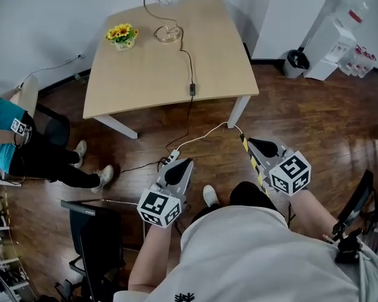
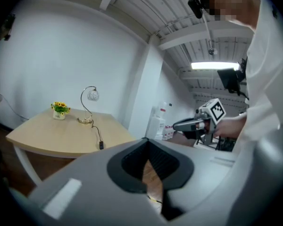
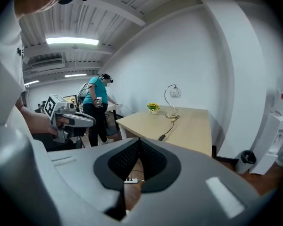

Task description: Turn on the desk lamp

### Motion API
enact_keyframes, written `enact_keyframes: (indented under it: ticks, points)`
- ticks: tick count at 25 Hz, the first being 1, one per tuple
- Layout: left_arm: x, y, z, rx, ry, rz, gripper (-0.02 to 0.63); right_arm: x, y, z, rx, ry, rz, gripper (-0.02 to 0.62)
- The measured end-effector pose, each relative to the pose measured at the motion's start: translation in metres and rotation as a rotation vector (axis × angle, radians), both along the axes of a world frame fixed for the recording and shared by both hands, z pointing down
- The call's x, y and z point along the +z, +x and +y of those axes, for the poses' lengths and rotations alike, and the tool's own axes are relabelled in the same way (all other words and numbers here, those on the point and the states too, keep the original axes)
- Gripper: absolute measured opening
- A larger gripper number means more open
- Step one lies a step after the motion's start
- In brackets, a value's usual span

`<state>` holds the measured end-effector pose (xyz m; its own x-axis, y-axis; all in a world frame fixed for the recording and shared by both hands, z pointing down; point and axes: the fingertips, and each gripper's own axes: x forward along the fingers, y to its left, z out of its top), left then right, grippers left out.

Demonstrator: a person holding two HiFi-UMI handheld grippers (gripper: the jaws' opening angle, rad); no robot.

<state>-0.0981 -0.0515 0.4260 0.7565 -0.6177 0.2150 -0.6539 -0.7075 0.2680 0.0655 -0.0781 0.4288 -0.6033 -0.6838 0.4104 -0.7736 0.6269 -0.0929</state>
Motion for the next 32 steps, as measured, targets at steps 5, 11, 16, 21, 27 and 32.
enact_keyframes:
  ticks: [5, 11, 16, 21, 27, 32]
  points:
    - [0.006, -0.010, 0.000, -0.016, -0.033, 0.027, 0.021, 0.008, -0.025, -0.028, -0.066, 0.008, 0.047, 0.003]
    - [0.004, -0.026, -0.029, -0.073, -0.020, 0.006, 0.021, 0.029, -0.052, -0.083, -0.151, -0.004, 0.048, 0.003]
    - [-0.015, -0.038, -0.069, -0.161, -0.023, -0.022, 0.021, 0.048, -0.075, -0.150, -0.232, -0.013, 0.064, 0.003]
    - [-0.022, -0.046, -0.104, -0.230, -0.025, -0.015, 0.021, 0.068, -0.099, -0.207, -0.327, -0.025, 0.112, 0.003]
    - [-0.036, -0.050, -0.111, -0.301, -0.018, -0.020, 0.020, 0.103, -0.116, -0.236, -0.425, -0.035, 0.209, 0.003]
    - [-0.026, -0.051, -0.146, -0.358, -0.068, -0.022, 0.021, 0.160, -0.124, -0.286, -0.484, -0.111, 0.265, 0.003]
